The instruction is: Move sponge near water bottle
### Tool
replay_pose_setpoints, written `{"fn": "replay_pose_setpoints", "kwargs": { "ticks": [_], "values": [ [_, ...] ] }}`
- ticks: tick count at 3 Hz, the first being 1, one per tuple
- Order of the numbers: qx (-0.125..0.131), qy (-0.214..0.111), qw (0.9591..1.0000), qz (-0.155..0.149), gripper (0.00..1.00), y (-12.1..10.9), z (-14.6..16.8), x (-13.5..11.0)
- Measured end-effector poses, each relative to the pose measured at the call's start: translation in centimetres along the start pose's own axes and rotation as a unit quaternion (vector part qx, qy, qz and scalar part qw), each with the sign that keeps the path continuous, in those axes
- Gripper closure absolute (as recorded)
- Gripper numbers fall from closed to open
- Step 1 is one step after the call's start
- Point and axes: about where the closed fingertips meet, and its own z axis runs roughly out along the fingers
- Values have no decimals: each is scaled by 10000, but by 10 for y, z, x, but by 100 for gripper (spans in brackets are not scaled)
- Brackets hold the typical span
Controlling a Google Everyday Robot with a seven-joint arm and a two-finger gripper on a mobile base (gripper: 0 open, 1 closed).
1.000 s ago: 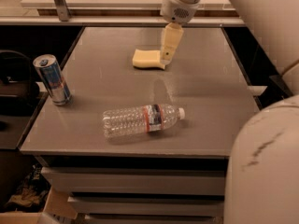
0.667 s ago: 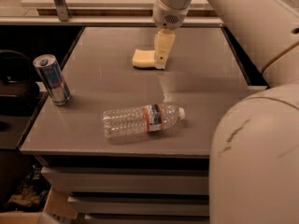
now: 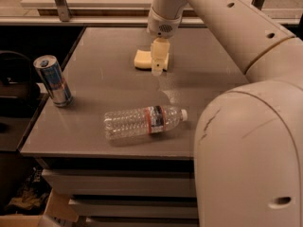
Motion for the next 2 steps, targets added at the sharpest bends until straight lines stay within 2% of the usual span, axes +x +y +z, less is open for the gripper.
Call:
{"fn": "replay_pose_setpoints", "kwargs": {
  "ticks": [1, 2],
  "values": [
    [-178, -19, 9998, 19, 0, 2, 17, 3],
    [-340, -85, 9994, 78, 18, 7, 29, 7]
  ]
}}
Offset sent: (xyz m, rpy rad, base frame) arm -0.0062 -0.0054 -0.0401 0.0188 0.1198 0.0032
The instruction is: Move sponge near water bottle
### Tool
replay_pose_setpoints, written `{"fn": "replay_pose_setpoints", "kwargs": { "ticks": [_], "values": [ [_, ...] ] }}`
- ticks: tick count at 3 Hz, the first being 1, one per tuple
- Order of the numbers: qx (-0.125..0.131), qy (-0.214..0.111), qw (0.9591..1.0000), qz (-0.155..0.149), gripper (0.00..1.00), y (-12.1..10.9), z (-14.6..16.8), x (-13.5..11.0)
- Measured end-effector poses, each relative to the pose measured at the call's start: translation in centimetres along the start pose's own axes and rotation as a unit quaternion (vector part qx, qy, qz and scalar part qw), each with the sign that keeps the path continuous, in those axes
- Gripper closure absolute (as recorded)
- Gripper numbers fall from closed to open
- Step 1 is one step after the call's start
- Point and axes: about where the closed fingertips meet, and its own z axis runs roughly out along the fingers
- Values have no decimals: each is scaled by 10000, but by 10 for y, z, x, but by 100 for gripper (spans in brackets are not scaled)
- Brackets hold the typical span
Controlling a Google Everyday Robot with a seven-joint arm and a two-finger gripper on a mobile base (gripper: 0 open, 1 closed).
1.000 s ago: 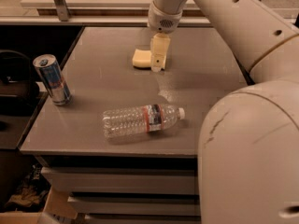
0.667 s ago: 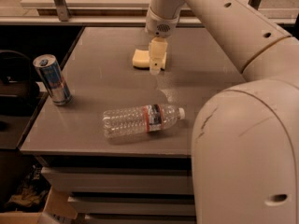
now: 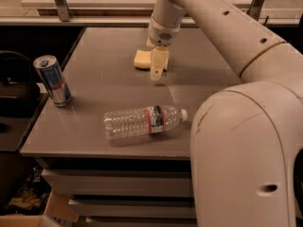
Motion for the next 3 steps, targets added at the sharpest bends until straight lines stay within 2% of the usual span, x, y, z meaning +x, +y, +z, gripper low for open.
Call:
{"fn": "replay_pose_setpoints", "kwargs": {
  "ticks": [2, 3],
  "values": [
    [-89, -81, 9999, 26, 64, 5, 4, 2],
    [16, -127, 9999, -25, 86, 3, -7, -2]
  ]
}}
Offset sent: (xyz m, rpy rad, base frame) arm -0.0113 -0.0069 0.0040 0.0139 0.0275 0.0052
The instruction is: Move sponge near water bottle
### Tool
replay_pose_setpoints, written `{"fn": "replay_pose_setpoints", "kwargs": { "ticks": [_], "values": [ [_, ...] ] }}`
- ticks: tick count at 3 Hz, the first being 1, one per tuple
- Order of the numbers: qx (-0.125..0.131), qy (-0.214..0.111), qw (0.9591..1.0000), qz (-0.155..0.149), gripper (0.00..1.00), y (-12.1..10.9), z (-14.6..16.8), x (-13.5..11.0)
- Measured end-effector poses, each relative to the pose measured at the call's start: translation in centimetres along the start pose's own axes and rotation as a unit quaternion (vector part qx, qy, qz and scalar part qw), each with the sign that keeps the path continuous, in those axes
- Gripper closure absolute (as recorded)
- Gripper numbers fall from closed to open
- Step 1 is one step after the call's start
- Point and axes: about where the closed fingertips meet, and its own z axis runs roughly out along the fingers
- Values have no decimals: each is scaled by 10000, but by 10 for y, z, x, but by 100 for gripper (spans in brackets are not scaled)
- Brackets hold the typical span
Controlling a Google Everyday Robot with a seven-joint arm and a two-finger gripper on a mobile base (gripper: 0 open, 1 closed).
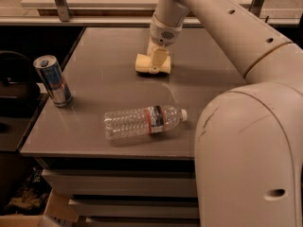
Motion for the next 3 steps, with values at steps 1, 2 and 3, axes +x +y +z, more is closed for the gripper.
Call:
{"fn": "replay_pose_setpoints", "kwargs": {
  "ticks": [1, 2, 3],
  "values": [
    [183, -97, 9995, -236, 100, 5, -25, -11],
    [237, -209, 9972, -675, 100, 23, -45, -28],
    [84, -368, 9919, -1210, 100, 52, -52, -48]
  ]
}}
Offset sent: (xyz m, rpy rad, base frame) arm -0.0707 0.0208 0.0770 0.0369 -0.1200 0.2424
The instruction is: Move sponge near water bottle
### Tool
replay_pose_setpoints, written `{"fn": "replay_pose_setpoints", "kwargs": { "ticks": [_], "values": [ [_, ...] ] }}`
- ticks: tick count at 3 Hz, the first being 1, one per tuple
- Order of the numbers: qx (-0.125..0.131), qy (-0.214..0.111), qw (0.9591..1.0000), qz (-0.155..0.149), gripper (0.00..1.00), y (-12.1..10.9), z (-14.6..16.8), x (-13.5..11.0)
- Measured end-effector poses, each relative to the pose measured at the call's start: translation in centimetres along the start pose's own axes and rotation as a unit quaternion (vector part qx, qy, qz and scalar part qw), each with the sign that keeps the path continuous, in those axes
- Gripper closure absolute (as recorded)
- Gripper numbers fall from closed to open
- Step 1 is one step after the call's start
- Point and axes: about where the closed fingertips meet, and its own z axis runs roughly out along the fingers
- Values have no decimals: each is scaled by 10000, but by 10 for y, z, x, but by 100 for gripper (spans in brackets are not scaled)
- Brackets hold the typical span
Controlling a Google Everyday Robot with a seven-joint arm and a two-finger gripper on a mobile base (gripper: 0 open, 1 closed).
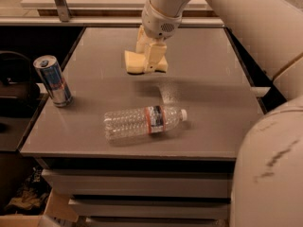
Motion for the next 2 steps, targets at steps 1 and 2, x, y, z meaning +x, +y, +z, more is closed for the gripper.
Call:
{"fn": "replay_pose_setpoints", "kwargs": {
  "ticks": [1, 2],
  "values": [
    [-210, -148, 9989, -400, 100, 22, 4, -23],
    [-362, -218, 9970, -644, 100, 37, 10, -36]
  ]
}}
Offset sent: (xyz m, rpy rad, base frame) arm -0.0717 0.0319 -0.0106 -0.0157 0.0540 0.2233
